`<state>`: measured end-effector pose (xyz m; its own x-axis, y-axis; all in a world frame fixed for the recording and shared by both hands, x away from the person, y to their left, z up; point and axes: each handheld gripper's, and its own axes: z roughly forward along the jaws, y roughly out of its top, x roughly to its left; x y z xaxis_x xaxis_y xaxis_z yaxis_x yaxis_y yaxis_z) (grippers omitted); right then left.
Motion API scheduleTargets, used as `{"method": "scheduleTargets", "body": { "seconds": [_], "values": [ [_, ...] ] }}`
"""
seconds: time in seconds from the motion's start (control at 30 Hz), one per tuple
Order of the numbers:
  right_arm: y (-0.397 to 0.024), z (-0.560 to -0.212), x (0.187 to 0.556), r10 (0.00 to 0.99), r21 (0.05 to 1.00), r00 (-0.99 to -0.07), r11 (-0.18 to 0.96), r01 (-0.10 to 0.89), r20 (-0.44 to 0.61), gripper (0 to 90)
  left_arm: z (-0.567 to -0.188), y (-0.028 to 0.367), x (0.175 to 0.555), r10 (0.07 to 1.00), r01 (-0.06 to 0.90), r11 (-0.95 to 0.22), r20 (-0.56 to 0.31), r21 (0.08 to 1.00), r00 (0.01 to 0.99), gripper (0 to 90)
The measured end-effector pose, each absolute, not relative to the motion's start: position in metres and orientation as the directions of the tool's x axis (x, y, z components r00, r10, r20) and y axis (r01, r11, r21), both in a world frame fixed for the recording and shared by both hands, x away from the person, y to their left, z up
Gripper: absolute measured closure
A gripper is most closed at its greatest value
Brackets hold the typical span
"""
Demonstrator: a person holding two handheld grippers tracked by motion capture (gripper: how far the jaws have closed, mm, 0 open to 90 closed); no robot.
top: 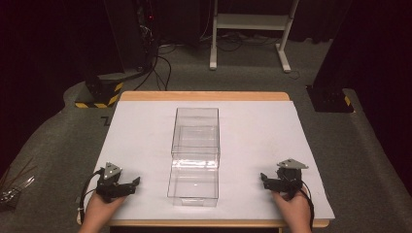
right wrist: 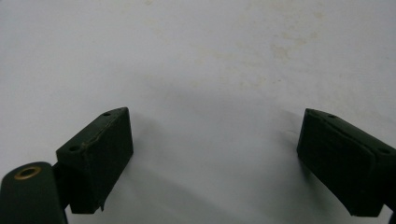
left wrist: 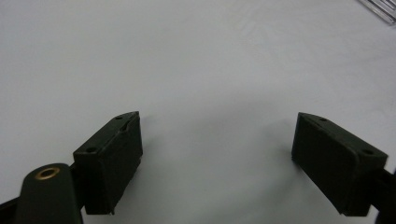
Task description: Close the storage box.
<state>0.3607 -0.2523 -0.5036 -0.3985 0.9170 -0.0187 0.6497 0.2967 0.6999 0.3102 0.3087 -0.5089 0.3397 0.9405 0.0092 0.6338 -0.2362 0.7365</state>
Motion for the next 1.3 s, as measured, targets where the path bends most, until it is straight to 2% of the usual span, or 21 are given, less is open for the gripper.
{"method": "scheduleTargets", "body": {
  "seconds": [0.8, 1.3],
  "values": [
    [-0.252, -0.504, 0.361, 0.918, 0.700, -0.397, 0.295, 0.650, -0.018, 10.5, -0.508, 0.307, 0.310, 0.941, 0.637, -0.236, 0.009, 0.734, 0.339, 15.1],
    [-0.252, -0.504, 0.360, 0.918, 0.702, -0.396, 0.294, 0.648, -0.019, 10.5, -0.496, 0.303, 0.300, 0.925, 0.596, -0.233, -0.014, 0.768, 0.379, 15.3]
  ]
}}
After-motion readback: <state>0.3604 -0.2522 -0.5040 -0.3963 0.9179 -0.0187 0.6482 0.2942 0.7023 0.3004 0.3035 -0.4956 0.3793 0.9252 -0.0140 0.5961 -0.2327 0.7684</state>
